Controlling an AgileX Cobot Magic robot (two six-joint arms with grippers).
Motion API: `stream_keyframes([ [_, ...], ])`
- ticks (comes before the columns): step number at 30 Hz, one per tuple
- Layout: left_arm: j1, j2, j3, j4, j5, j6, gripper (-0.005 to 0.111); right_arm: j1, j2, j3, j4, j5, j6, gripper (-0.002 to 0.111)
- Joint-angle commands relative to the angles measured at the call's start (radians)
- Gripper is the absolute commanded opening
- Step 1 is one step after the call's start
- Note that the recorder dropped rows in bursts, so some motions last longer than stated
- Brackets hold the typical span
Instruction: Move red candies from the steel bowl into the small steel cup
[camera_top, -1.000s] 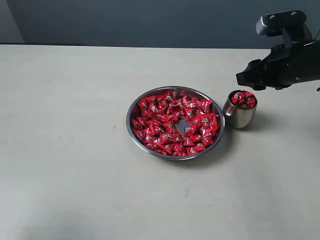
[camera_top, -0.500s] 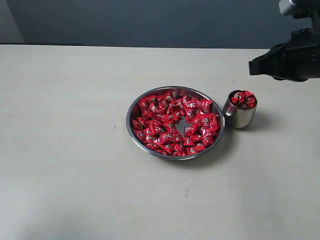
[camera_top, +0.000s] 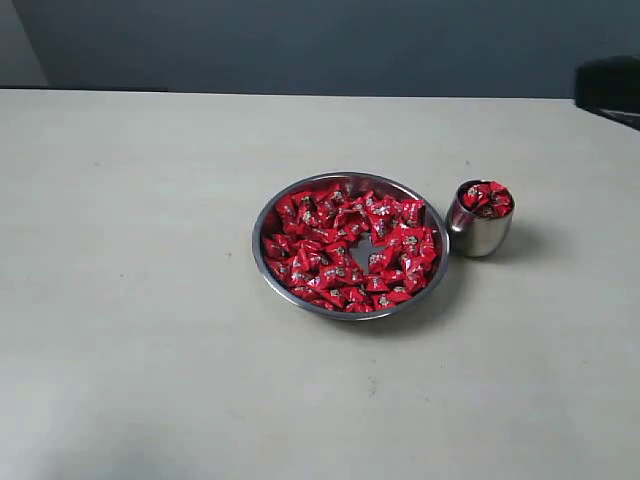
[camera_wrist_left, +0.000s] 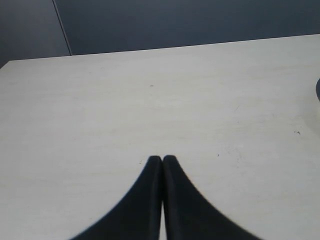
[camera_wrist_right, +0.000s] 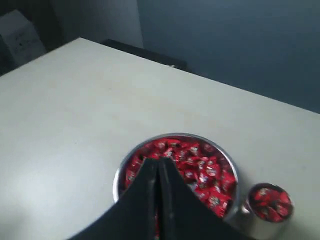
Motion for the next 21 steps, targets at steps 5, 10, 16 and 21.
stream_keyframes([
  [5, -0.008, -0.005, -0.008, 0.002, -0.005, -0.002, 0.000, 0.002, -0.339, 0.005, -0.639, 0.108, 0.513, -0.001],
  [10, -0.008, -0.005, -0.008, 0.002, -0.005, -0.002, 0.000, 0.002, -0.483, 0.049, -0.656, 0.083, 0.524, -0.001],
  [16, -0.008, -0.005, -0.008, 0.002, -0.005, -0.002, 0.000, 0.002, -0.620, 0.170, -0.662, -0.006, 0.524, -0.001],
  [21, -0.008, -0.005, -0.008, 0.002, -0.005, -0.002, 0.000, 0.002, -0.678, 0.259, -0.520, -0.084, 0.524, -0.001],
])
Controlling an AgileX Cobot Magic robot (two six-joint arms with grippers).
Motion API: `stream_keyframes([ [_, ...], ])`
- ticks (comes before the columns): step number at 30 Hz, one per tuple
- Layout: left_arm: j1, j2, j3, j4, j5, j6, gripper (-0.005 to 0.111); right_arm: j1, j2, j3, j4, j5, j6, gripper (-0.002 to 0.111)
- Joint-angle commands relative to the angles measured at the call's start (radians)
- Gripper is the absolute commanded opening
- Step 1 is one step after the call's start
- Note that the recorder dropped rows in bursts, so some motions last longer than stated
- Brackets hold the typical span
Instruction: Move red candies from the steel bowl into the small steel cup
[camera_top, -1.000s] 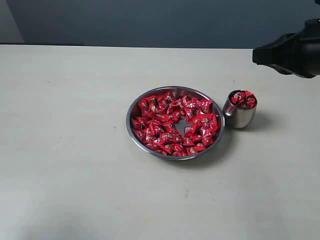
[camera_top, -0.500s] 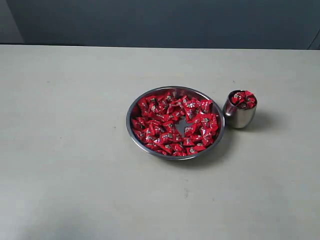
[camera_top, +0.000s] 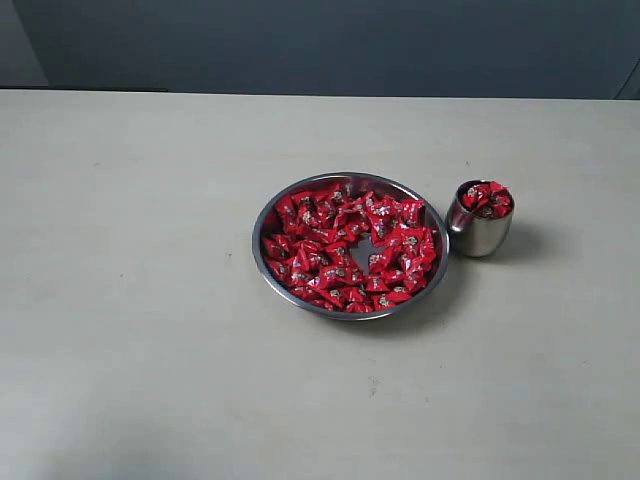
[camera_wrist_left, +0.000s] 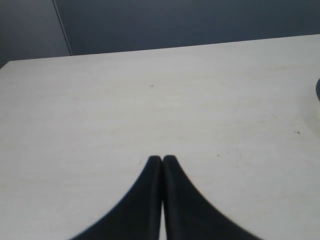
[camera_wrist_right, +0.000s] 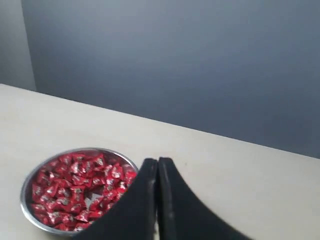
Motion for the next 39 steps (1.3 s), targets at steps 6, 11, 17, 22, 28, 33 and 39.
stream_keyframes([
  [6, -0.008, -0.005, -0.008, 0.002, -0.005, -0.002, 0.000, 0.002, -0.035, 0.065, 0.078, -0.063, 0.003, -0.001],
  [11, -0.008, -0.005, -0.008, 0.002, -0.005, -0.002, 0.000, 0.002, -0.035, 0.156, 0.078, -0.210, 0.003, -0.001],
  [17, -0.008, -0.005, -0.008, 0.002, -0.005, -0.002, 0.000, 0.002, -0.038, 0.385, 0.082, -0.483, 0.003, -0.001],
  [22, -0.008, -0.005, -0.008, 0.002, -0.005, -0.002, 0.000, -0.007, -0.087, 0.572, 0.084, -0.666, 0.003, -0.001],
  [28, -0.008, -0.005, -0.008, 0.002, -0.005, -0.002, 0.000, -0.065, -0.091, 0.575, 0.082, -0.601, 0.004, -0.001],
  [33, -0.008, -0.005, -0.008, 0.002, -0.005, -0.002, 0.000, -0.146, -0.091, 0.575, 0.065, -0.520, 0.004, -0.001],
  [39, -0.008, -0.005, -0.008, 0.002, -0.005, -0.002, 0.000, -0.219, -0.091, 0.575, 0.015, -0.392, 0.004, -0.001],
])
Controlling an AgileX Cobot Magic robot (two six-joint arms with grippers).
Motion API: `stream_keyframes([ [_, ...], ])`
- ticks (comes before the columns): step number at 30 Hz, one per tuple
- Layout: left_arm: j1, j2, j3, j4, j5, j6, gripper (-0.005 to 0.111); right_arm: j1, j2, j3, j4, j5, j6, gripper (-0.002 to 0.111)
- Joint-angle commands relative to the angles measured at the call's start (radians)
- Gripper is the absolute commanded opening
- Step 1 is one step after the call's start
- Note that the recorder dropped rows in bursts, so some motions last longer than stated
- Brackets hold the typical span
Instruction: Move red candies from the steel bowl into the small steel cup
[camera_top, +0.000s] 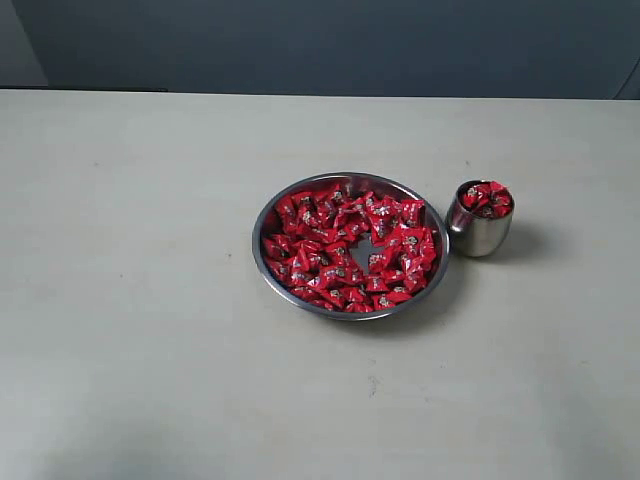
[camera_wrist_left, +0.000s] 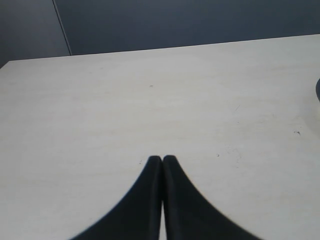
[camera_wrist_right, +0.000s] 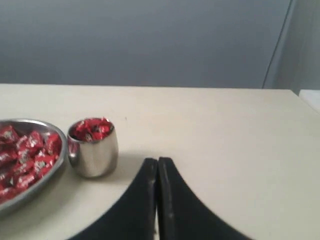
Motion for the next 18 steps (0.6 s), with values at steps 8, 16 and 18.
stream_keyframes([
  [8, -0.008, -0.005, -0.008, 0.002, -0.005, -0.002, 0.000, -0.047, -0.006, 0.005, 0.027, 0.068, 0.004, -0.001],
  [16, -0.008, -0.005, -0.008, 0.002, -0.005, -0.002, 0.000, -0.061, -0.006, 0.005, -0.284, 0.048, 0.315, -0.001],
  [18, -0.008, -0.005, -0.008, 0.002, -0.005, -0.002, 0.000, -0.063, -0.006, 0.005, -0.284, 0.048, 0.315, -0.001],
])
